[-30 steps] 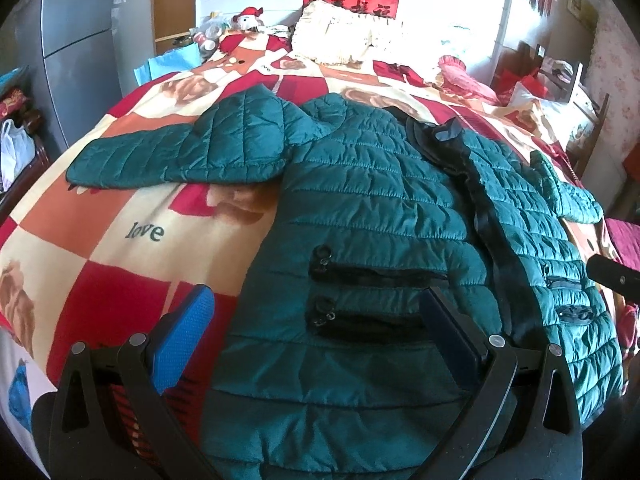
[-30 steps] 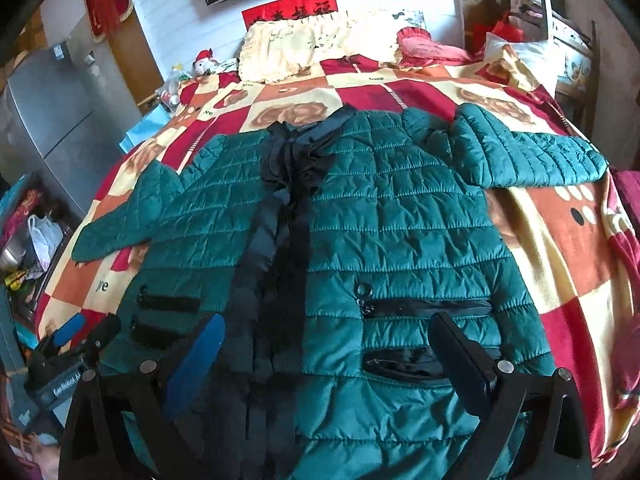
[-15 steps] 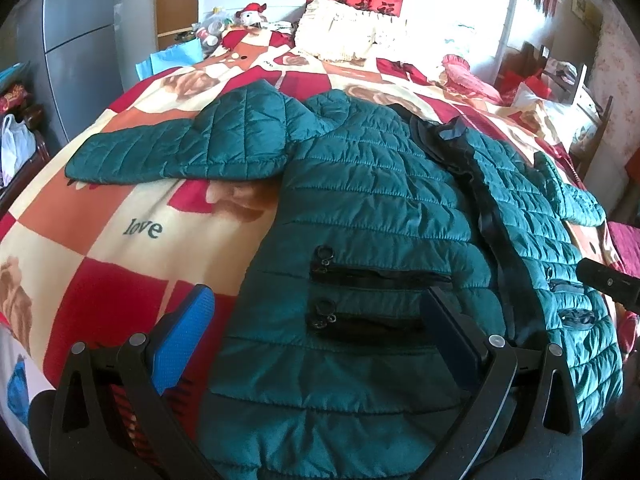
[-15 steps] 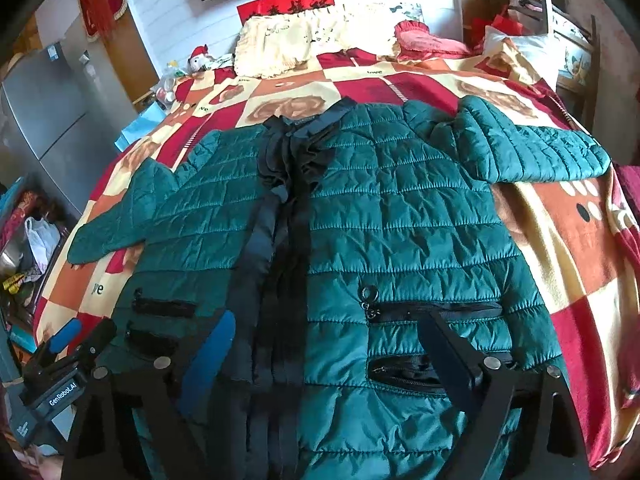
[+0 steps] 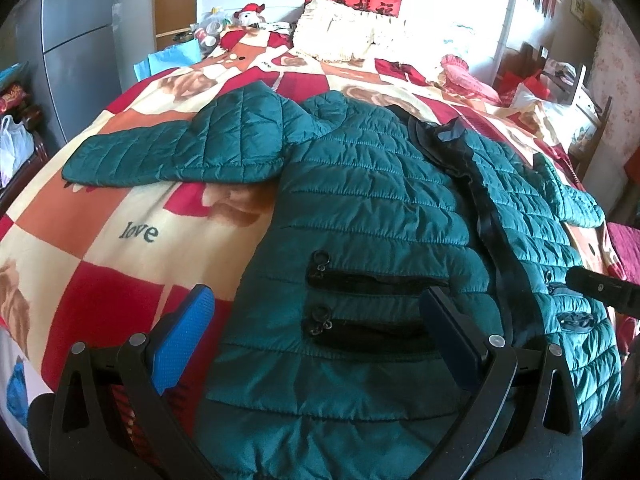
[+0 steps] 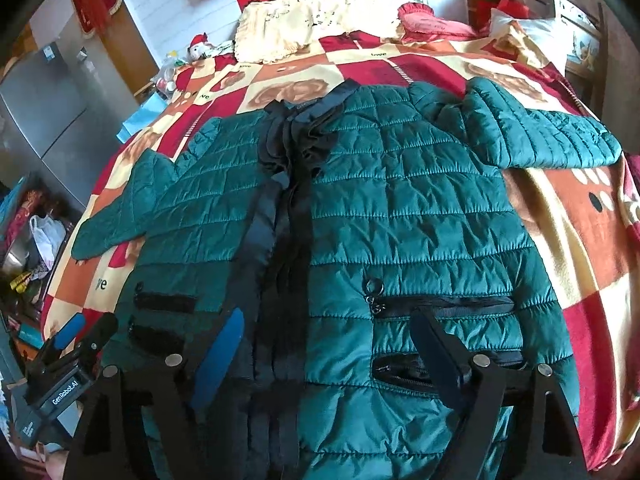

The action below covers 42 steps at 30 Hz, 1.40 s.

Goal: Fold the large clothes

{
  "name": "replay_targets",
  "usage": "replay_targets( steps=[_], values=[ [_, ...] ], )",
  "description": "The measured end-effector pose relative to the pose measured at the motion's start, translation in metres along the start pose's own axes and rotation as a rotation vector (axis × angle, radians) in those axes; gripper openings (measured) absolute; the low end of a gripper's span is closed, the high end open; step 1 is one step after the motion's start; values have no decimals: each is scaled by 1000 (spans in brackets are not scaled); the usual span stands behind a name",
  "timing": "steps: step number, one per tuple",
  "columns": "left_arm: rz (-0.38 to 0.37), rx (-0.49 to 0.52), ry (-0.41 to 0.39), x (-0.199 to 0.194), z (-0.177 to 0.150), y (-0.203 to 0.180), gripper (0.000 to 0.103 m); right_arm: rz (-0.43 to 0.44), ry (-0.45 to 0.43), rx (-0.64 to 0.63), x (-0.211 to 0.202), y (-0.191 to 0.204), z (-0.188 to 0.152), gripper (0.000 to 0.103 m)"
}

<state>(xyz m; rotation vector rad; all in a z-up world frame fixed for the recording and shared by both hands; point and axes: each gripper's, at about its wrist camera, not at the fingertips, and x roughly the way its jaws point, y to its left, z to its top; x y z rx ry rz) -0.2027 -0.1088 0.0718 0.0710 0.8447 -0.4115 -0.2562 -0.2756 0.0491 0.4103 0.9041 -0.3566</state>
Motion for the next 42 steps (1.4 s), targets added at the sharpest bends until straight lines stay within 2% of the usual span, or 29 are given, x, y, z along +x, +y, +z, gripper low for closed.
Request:
replay_targets(
  steps=[6,24,33,42],
  values=[
    [1,0,-1,0,0,0,103,-31,26,-36,5,6,0,84],
    [22,20,0,11,5,-7,103,-39,72,30,22,-3,3,84],
    [44,7,23,24,17,-6,102,-10,3,28,18,-2,8,84],
    [39,-1,27,33,26,-3,103,-2,48,30,34,0,12,84]
  ],
)
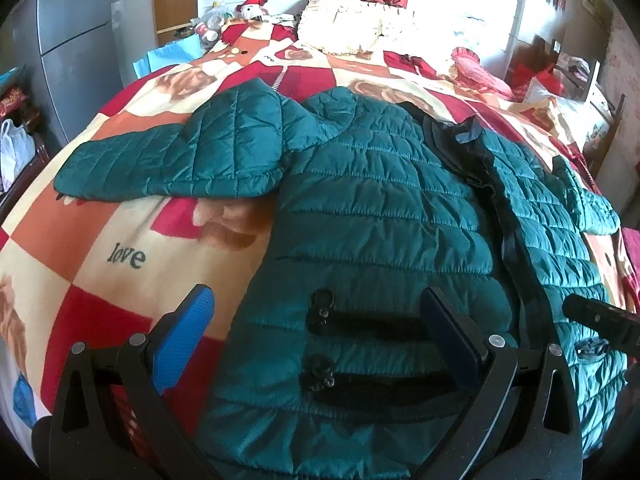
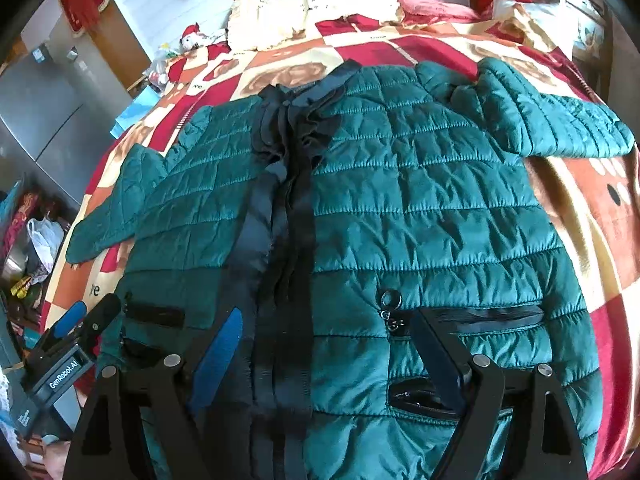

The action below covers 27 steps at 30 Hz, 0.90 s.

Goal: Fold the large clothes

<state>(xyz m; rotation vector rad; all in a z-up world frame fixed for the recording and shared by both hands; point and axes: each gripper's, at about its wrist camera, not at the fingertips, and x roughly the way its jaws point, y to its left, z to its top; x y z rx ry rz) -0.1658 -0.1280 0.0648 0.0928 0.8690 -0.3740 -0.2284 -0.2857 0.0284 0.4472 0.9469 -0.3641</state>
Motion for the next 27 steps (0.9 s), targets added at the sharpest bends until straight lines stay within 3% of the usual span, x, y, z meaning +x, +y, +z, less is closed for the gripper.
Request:
replay_targets(
  steps=[27],
  values=[
    [7,-33,-8,26,37,14,103,19,20,-48,35,33,34,84]
  ],
)
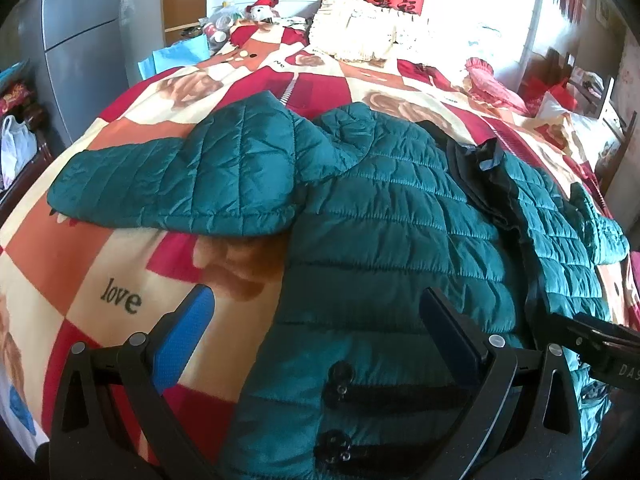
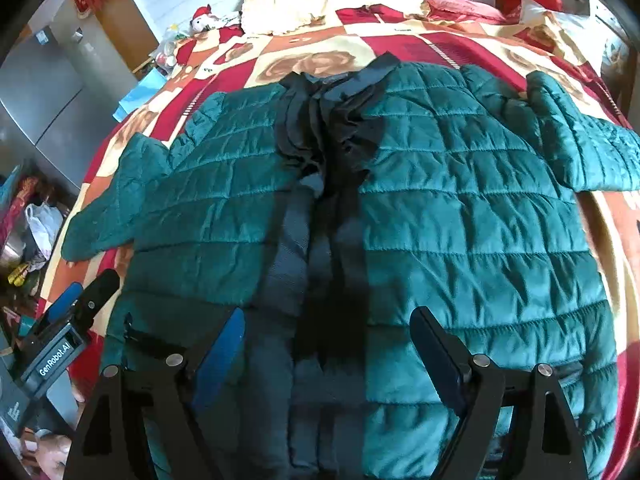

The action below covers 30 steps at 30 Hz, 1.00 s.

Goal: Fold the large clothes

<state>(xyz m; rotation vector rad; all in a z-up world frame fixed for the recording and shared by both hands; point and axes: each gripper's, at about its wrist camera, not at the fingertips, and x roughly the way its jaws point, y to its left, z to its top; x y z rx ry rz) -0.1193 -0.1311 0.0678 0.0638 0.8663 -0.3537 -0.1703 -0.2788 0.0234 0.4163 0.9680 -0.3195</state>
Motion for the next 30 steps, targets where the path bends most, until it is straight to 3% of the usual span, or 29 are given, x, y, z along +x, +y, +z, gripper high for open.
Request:
replay_targets(
  steps=[7,18,30],
  values=[
    [-9,7,6,10,11,1,103,-49,-33,-39,8,9,12,83],
    [24,-21,17,25,29,25,103,-32,-61,-22,33,16,40,81],
    [128,-117,32,47,52,97,103,-41,-89,5,56,18,62,81]
  ],
)
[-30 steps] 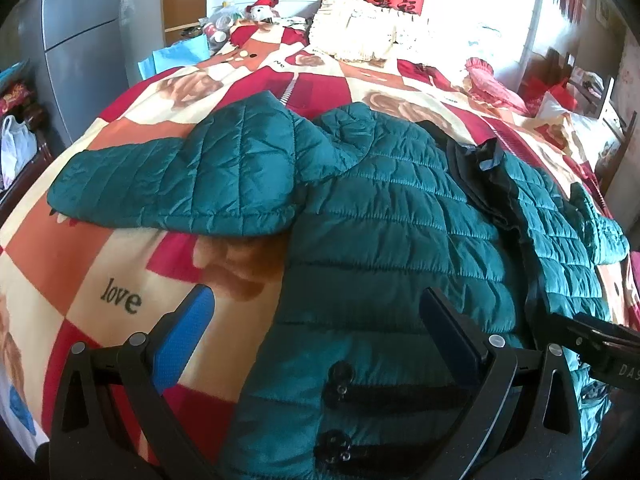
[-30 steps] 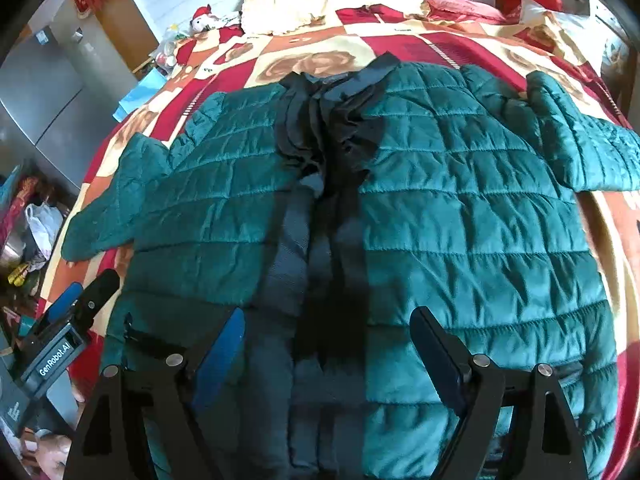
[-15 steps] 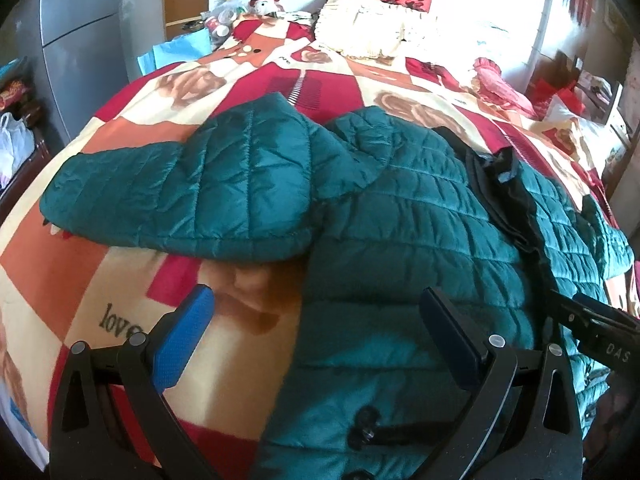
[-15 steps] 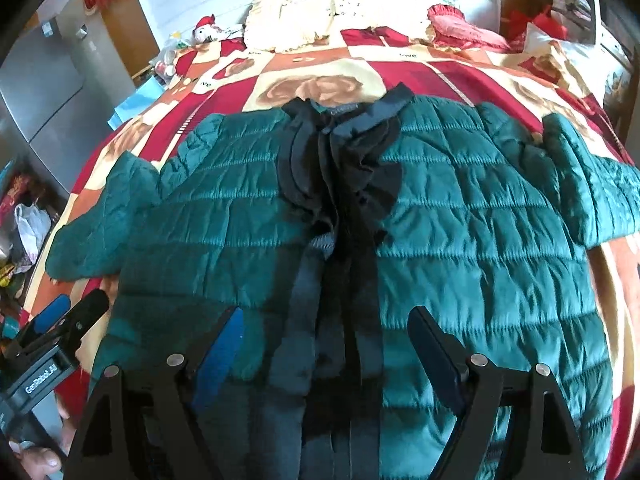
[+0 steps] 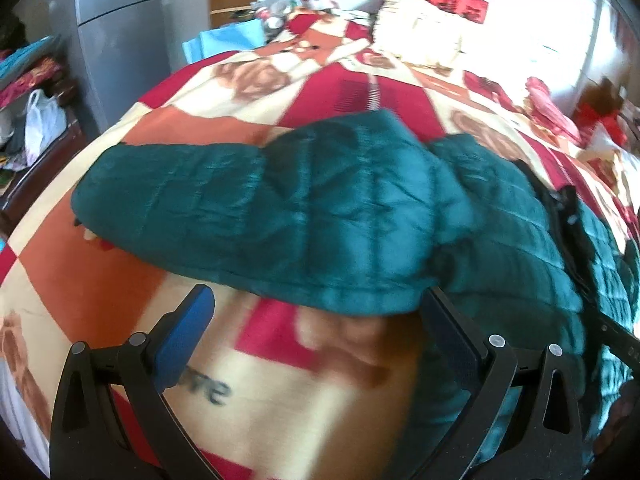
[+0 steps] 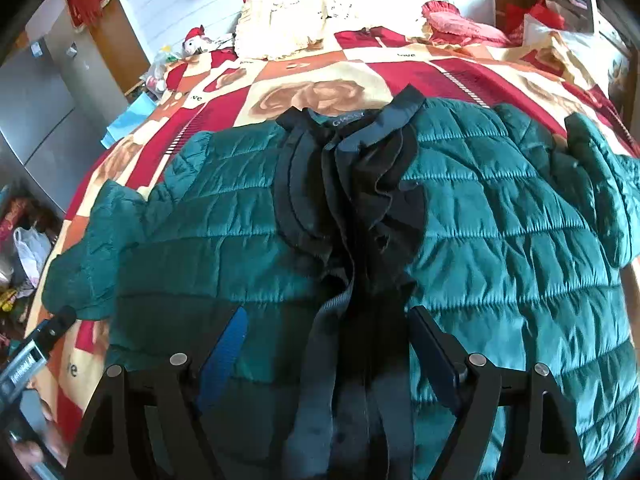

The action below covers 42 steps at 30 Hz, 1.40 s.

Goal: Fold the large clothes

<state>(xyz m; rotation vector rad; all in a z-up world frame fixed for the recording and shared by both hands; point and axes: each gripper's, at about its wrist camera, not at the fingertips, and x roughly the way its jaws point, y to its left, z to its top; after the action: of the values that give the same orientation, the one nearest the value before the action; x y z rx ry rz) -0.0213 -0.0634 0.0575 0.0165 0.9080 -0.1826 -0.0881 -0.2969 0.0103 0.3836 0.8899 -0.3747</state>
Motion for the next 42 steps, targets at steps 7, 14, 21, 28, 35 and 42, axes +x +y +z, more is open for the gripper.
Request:
replay_targets(
  steps=[7,14,21,28,35,42],
  values=[
    [87,-155,15,21,25,76,103,-21,-1,-10,9,-3,7,81],
    [181,-379,55,52,38,162,103,-10,12,-31,12,1,4,81],
    [225,-491,36,72,47,199,103,-5,14,-50,11,3,2,81],
    [196,-481,13,84,55,206,84,-7,27,-55,9,5,0,81],
    [55,-532,-28,72,59,211,17,-27,23,-75,7,6,-6,81],
    [-89,-436,-121,14,64,164,15,-9,33,-49,-1,-1,-9,81]
  ],
)
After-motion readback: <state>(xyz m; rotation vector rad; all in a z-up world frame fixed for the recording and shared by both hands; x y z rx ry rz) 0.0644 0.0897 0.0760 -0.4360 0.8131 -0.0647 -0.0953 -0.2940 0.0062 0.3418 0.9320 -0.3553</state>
